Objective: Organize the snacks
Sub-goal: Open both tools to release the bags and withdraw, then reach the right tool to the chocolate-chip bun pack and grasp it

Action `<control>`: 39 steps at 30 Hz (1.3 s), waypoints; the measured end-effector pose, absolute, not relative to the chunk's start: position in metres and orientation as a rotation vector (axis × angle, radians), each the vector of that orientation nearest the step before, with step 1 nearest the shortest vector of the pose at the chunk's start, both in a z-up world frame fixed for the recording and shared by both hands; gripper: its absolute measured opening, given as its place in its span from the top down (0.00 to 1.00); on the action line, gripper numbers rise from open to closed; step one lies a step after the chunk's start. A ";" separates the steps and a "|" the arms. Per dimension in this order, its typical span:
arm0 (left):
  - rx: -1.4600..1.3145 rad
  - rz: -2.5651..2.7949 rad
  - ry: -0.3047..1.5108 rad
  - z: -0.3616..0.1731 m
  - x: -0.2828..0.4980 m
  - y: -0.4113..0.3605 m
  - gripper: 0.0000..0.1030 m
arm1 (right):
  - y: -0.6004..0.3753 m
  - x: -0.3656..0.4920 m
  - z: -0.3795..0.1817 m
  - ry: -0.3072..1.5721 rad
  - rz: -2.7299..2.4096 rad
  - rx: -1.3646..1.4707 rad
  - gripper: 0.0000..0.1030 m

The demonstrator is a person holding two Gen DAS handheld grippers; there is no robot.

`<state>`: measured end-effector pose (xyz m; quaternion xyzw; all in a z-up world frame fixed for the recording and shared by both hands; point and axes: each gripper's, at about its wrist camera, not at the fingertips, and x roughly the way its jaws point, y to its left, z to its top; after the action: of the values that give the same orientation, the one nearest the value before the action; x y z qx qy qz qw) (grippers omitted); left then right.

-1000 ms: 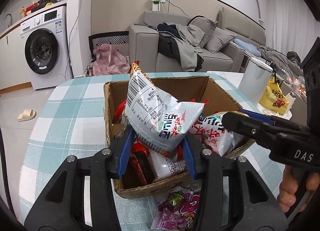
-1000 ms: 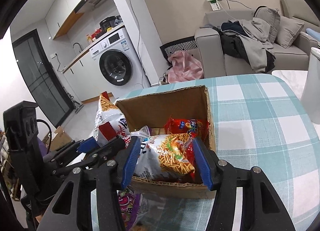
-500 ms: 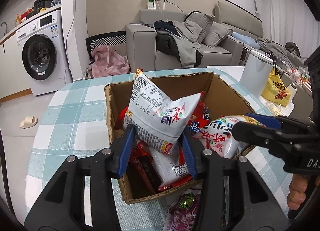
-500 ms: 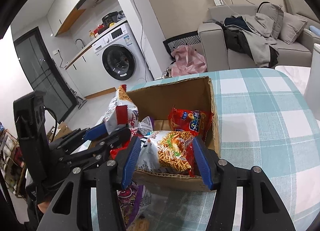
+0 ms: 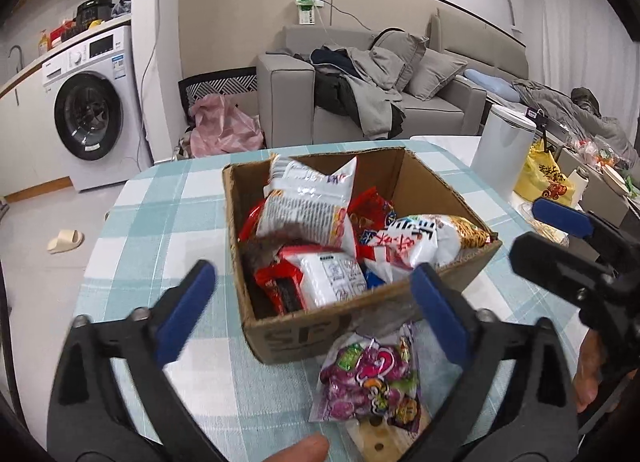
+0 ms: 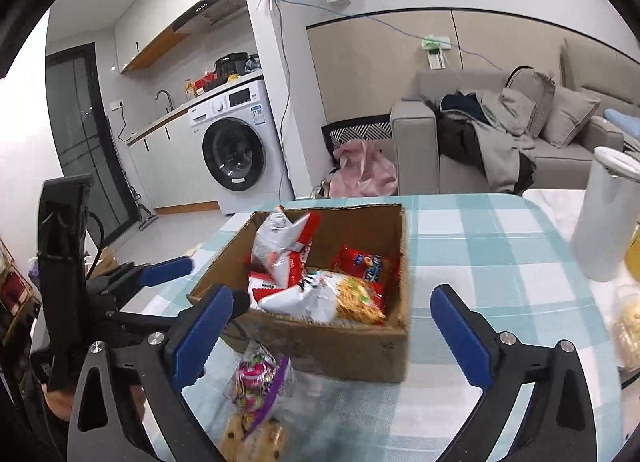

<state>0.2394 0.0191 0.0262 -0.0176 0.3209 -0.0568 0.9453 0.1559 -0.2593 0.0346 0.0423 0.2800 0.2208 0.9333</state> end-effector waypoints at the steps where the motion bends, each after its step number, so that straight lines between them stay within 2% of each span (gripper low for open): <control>1: -0.046 -0.120 0.648 0.027 0.234 0.020 0.01 | -0.263 0.153 0.035 0.577 0.444 0.086 0.01; 16: -0.125 -0.081 0.684 0.020 0.175 0.035 0.01 | -0.291 0.133 0.005 0.735 0.434 0.093 0.00; 39: -0.198 0.038 0.844 -0.034 0.184 0.058 0.01 | -0.217 0.128 -0.059 0.952 0.580 -0.063 0.00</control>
<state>0.1837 0.0584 -0.0339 -0.0961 0.4087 0.0183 0.9074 0.1283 -0.2175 -0.0588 -0.0297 0.4518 0.2753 0.8480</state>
